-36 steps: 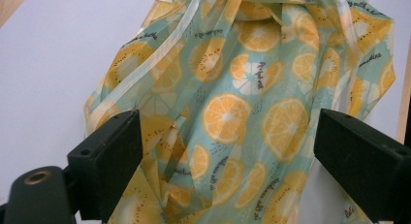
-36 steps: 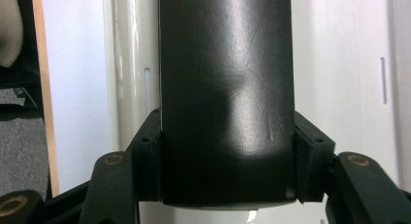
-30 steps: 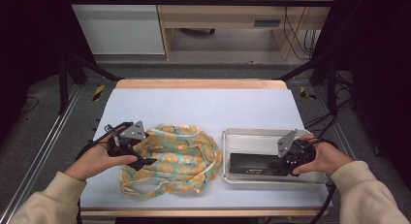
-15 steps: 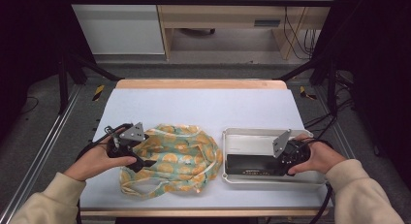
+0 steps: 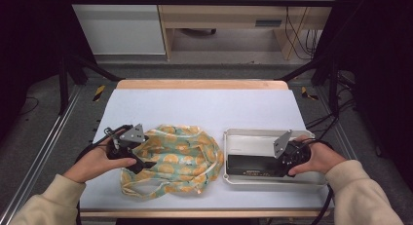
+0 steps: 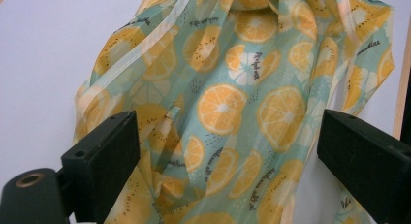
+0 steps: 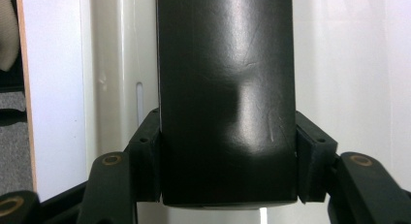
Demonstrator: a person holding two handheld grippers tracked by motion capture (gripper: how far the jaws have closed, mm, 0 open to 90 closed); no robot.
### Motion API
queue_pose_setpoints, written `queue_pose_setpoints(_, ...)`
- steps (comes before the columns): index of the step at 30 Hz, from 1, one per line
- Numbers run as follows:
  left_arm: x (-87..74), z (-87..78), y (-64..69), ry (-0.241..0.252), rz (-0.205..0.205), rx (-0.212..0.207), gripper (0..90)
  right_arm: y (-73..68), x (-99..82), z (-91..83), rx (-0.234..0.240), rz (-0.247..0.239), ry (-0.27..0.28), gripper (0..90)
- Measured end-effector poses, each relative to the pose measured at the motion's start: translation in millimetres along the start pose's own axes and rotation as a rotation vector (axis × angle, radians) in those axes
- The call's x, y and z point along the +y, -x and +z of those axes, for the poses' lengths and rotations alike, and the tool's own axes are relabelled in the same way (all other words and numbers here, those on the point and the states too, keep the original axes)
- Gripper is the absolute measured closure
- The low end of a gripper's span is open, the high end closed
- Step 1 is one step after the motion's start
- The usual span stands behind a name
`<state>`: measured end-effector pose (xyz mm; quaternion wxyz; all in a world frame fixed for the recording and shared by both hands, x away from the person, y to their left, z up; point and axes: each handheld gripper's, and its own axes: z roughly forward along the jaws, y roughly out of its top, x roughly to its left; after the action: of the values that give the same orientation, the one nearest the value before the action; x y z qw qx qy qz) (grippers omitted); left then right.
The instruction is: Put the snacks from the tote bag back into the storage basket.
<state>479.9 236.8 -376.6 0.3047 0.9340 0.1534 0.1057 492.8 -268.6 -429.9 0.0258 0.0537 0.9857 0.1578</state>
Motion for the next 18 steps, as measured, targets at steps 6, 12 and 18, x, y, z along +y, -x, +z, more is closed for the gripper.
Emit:
queue_pose_setpoints(6, -0.2, 0.5, 0.4, -0.002, 0.001, -0.005, 8.2, 1.4, 1.0, 2.5, -0.004, 0.027, -0.018, 29.6)
queue_pose_setpoints(12, -1.9, -0.2, 0.6, 0.001, -0.001, -0.003, 8.1, 3.5, 0.9, -0.3, -0.019, 0.066, -0.006, 18.7)
queue_pose_setpoints(18, -3.2, 0.8, 0.2, 0.0, 0.002, -0.005, 8.0, 0.0, 1.3, -3.1, -0.039, 0.074, 0.022, 12.4)
